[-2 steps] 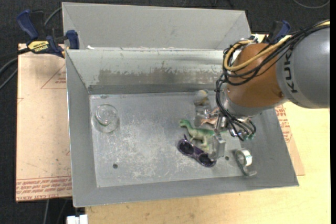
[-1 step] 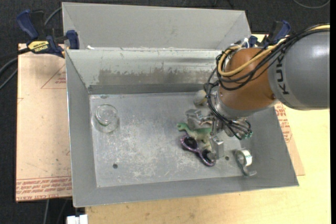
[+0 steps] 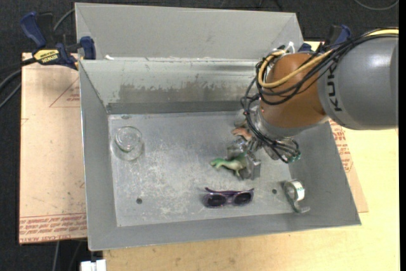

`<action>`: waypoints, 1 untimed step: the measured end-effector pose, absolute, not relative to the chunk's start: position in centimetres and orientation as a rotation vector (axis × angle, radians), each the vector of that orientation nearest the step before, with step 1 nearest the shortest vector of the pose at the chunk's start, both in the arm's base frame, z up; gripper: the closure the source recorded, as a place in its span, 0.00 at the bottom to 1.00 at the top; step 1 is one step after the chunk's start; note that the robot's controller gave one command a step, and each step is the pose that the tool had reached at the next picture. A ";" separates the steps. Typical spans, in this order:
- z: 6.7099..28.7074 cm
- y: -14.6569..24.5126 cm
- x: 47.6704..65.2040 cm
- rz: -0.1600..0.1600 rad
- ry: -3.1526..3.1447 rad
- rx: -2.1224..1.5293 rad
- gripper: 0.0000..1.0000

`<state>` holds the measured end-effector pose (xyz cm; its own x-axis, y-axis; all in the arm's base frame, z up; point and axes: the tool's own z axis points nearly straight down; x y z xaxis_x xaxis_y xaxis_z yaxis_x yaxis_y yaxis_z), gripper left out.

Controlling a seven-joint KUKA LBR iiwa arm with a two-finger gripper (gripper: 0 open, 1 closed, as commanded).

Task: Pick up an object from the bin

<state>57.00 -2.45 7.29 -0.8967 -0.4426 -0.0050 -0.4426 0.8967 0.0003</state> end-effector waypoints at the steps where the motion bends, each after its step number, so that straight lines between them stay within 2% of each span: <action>1: 7.3 -2.4 57.0 0.002 3.055 -0.713 1.00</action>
Offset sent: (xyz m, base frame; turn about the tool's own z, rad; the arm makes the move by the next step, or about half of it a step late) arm 0.0003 -0.0126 0.0809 0.0317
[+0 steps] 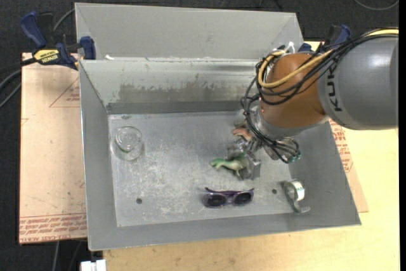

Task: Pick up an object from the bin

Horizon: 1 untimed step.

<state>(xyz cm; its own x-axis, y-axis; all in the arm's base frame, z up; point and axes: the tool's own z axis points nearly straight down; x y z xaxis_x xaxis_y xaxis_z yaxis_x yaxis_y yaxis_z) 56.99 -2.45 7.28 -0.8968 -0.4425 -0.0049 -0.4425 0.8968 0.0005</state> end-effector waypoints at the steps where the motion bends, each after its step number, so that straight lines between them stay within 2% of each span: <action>1: 15.4 -3.7 57.1 0.004 3.064 -0.659 1.00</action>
Offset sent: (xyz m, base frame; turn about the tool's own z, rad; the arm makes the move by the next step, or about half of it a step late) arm 0.0000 0.0000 0.0000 0.0000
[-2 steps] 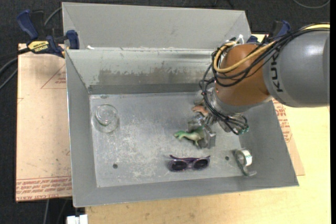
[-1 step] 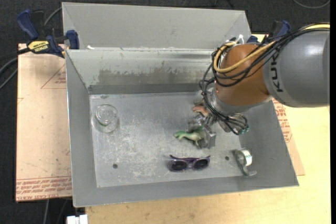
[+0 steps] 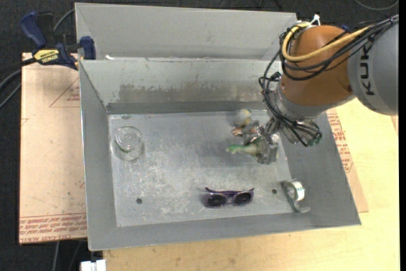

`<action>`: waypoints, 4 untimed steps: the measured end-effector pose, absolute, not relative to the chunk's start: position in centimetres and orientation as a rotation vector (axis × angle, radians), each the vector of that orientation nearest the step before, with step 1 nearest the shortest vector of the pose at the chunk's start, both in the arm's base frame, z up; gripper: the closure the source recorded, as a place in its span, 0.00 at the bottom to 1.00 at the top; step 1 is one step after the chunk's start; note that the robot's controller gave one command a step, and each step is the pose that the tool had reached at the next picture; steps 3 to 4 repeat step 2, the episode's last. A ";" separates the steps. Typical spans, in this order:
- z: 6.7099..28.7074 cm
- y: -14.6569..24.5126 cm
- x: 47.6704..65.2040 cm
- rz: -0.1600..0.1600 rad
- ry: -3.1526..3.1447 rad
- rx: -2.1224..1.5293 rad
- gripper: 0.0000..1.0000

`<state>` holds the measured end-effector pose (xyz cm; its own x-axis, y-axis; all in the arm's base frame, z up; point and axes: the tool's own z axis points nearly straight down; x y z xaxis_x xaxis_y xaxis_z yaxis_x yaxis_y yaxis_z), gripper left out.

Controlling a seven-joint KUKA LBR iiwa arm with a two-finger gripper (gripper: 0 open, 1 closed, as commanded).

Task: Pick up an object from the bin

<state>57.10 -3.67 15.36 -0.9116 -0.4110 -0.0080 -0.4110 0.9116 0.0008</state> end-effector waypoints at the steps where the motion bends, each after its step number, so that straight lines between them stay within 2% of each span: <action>1: 15.4 -3.7 57.1 0.004 3.064 -0.659 1.00; 2: 27.9 -3.2 56.7 0.005 3.051 -0.699 1.00; 4: 27.9 -3.2 56.7 0.005 3.051 -0.699 1.00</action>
Offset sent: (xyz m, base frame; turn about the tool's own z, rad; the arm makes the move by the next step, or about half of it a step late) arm -0.0049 0.0048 0.1252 -0.0300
